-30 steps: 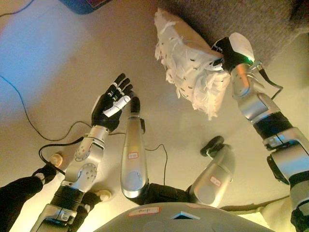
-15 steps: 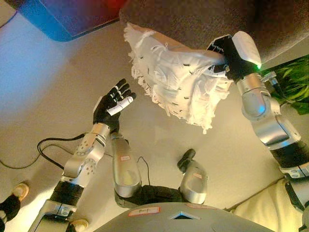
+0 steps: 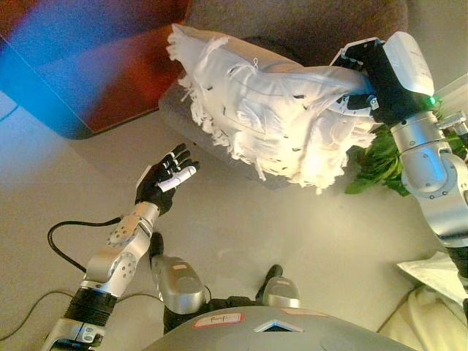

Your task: Pick up the pillow and put it on the sofa.

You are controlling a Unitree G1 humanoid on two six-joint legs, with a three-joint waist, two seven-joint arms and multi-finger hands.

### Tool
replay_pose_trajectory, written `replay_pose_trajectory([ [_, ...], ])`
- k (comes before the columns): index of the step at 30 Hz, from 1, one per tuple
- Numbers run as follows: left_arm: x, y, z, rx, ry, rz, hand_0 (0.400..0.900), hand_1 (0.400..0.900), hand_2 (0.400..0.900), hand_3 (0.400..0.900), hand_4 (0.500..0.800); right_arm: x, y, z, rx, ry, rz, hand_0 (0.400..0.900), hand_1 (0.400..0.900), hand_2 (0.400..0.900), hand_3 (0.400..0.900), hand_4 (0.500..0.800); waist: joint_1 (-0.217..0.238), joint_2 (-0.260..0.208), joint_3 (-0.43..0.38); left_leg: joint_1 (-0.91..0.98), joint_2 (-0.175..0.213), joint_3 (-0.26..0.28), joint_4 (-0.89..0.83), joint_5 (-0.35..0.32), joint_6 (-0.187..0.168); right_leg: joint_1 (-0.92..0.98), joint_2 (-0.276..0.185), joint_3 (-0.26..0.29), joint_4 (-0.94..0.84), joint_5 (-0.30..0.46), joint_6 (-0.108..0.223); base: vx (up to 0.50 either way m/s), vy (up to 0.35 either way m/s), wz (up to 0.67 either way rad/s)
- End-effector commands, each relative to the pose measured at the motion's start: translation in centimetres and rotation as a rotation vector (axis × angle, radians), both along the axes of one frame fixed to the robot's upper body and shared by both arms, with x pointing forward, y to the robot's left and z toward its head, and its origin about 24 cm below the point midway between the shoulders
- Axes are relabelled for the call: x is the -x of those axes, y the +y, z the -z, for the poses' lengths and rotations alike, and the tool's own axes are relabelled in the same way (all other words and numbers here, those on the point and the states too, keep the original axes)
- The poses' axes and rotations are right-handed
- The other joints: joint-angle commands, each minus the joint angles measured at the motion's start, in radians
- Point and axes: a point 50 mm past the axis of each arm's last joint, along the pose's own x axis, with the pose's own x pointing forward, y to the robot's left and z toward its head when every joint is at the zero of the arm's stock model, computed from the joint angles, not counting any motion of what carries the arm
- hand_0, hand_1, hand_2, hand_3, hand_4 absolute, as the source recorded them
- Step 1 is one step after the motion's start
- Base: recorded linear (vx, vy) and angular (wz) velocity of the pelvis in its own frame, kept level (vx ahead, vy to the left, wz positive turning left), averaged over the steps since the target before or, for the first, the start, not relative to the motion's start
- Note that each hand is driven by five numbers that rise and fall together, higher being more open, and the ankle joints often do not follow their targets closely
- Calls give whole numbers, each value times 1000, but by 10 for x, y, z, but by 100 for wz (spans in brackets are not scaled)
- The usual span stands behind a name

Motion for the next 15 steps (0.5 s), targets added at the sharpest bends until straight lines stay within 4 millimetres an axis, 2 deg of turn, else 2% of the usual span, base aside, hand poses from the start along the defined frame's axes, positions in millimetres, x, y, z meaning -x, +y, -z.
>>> replay_pose_trajectory([
  [1, -5, -17, -25, 66, -155, 129, 900, 900, 900, 900, 800, 10, -21, -96, -70, -390, 21, 400, 400, 400, 400, 500, 35, 9, -99, 146, -7, 101, -84, -47, 97, -76, -9, -3, -50, 157, 29, 54, -23, 11],
  [7, 6, -5, -25, 71, -135, 126, 900, 900, 900, 900, 800, -2, -29, -96, -37, -313, 50, 400, 400, 400, 400, 500, 83, -5, -107, 150, -3, 75, -82, -49, 88, -33, -6, -36, -74, 133, 29, 83, -22, 8],
  [15, 20, 8, -24, 44, -102, 134, 900, 900, 900, 900, 800, -33, -60, -97, -26, -208, 208, 400, 400, 400, 400, 500, 158, -22, -113, 152, 1, 45, -83, -40, 76, 21, -4, -91, -87, 111, 29, 113, -23, 14],
])
